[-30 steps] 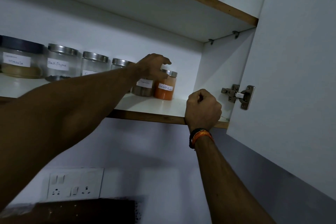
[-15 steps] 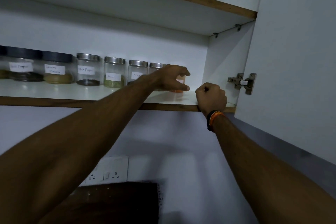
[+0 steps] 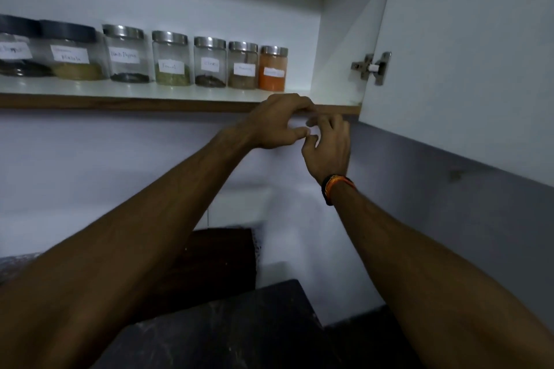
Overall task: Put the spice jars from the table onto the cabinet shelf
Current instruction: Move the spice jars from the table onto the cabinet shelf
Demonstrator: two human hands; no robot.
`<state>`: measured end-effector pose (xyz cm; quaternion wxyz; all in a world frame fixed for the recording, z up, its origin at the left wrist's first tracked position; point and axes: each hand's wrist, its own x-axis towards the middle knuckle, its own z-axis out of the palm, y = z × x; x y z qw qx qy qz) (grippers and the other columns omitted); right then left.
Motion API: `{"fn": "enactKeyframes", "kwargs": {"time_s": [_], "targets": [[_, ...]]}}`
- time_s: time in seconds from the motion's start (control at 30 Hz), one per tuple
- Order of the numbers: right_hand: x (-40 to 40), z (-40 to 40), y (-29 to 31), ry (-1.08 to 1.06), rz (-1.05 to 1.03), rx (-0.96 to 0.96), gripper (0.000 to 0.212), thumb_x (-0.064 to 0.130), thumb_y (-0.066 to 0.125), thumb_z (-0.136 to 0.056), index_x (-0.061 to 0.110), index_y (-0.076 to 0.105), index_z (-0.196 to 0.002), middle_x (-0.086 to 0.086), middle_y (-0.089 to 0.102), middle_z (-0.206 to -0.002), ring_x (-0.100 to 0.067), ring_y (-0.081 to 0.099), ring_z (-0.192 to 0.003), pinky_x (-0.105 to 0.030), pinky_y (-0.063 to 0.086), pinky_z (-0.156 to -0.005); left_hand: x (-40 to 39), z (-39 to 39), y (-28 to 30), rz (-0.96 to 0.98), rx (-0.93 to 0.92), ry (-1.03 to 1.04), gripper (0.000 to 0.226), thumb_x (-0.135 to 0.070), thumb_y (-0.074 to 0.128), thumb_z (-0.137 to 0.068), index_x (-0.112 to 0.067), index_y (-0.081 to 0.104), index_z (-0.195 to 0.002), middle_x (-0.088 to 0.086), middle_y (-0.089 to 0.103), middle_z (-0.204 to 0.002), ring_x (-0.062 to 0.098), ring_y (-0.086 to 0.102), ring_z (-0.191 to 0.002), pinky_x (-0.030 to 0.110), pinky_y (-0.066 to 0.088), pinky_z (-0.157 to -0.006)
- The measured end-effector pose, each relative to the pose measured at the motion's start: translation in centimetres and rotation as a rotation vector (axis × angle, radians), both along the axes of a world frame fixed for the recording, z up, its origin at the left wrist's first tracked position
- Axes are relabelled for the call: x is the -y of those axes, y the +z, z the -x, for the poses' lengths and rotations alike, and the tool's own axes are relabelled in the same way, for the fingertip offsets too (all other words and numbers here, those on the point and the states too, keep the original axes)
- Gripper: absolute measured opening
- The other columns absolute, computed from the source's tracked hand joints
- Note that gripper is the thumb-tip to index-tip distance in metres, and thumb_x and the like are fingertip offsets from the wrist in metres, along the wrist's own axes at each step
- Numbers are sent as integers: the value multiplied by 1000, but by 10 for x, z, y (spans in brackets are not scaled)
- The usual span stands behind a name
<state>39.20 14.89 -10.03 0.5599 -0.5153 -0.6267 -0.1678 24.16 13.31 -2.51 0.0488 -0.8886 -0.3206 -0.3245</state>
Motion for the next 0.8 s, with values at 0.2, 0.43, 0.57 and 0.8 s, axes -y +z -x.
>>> {"fn": "enactKeyframes", "kwargs": {"time_s": [0.2, 0.43, 0.57, 0.8], "targets": [[37, -9, -79, -28, 265, 39, 31, 2, 56, -80, 11, 68, -107, -11, 62, -105, -28, 55, -101, -44, 50, -82, 13, -5, -82, 227, 20, 62, 50, -25, 71, -89, -12, 57, -136, 7, 61, -134, 20, 57, -119, 27, 44, -95], [83, -25, -162, -76, 607, 40, 29, 8, 64, -84, 14, 69, -112, -9, 64, -117, -26, 57, -107, -39, 53, -89, 35, -19, -188, 601, -23, 102, 55, -30, 76, -86, -17, 57, -136, 5, 60, -136, 21, 58, -120, 26, 47, -90], [111, -35, -202, -63, 758, 32, 30, 6, 64, -83, 14, 69, -111, -9, 64, -116, -25, 60, -105, -37, 55, -87, 58, -27, -236, 734, -106, 82, 56, -28, 76, -86, -14, 56, -136, 8, 60, -134, 23, 59, -118, 32, 50, -95], [162, -58, -268, -83, 989, 33, 23, 12, 59, -87, 11, 70, -107, -11, 65, -108, -27, 60, -101, -41, 53, -87, 93, -49, -309, 808, -288, 31, 44, -23, 67, -93, -8, 58, -133, 11, 61, -133, 25, 58, -121, 38, 45, -105]]}}
